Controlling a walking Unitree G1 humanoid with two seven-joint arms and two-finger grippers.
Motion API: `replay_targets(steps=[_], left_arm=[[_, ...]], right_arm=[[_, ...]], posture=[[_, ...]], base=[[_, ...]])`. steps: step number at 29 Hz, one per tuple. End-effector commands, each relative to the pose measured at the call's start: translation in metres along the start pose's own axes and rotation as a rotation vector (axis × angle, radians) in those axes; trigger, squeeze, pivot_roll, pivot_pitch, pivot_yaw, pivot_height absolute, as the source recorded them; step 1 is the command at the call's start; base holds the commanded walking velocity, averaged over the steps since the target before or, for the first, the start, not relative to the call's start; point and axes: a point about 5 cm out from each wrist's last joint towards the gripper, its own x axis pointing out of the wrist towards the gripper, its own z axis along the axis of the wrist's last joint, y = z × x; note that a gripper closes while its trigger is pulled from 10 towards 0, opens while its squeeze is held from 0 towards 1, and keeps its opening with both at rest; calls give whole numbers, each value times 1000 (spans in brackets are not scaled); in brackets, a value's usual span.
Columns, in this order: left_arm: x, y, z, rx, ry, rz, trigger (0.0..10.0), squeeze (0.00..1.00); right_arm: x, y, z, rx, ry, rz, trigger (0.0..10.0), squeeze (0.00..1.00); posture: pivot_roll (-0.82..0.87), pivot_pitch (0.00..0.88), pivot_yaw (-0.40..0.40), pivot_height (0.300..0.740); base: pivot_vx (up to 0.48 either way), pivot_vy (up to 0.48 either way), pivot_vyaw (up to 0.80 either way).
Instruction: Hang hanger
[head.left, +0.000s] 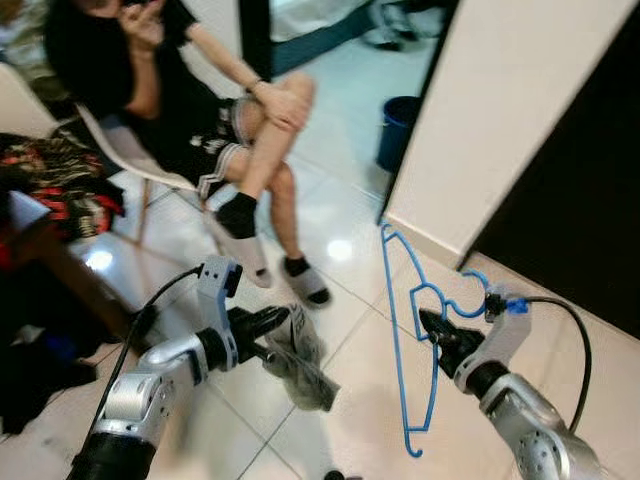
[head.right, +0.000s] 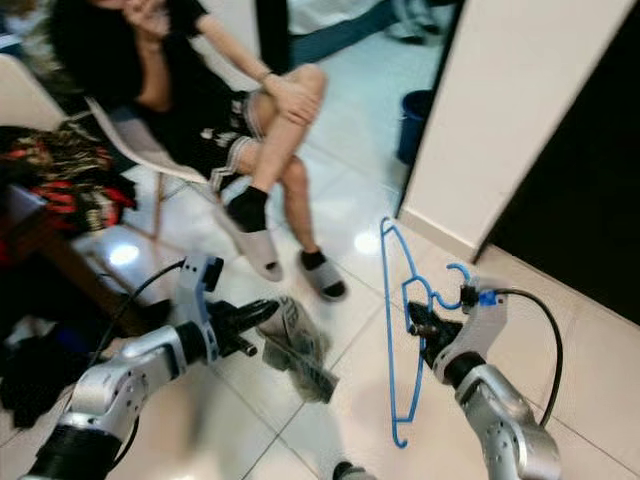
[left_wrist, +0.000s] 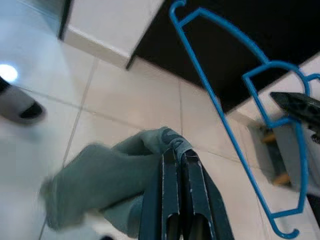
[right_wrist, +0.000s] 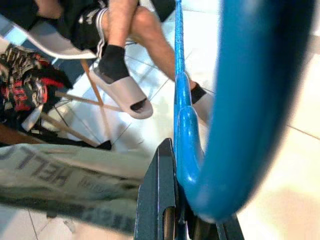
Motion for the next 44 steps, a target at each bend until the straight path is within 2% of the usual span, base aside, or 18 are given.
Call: replay_targets(steps=[1,12,18,44], left_arm=[[1,-1,-4,-9,6,-8,10000,0],[2,0,-3,-10,0,-14,10000,0],[0,5,-1,-65,-37,-4,10000,0],[-3,7,-4,-75,-32,-4,10000,0]], right_arm=[[-3,-2,-5,19,15,2,10000,0],[-1,-3,-5,25,16,12,10000,0],[-1,-2,-7,28,26,24,10000,0],[-2,3,-14,45,61,81,10000,0]], posture=[[-6,171,-11,740],[-6,172,-11,740],[-3,173,-10,740],[5,152,-15,740]], base=[[0,0,-800],[0,0,-800],[0,0,-800],[0,0,-800]])
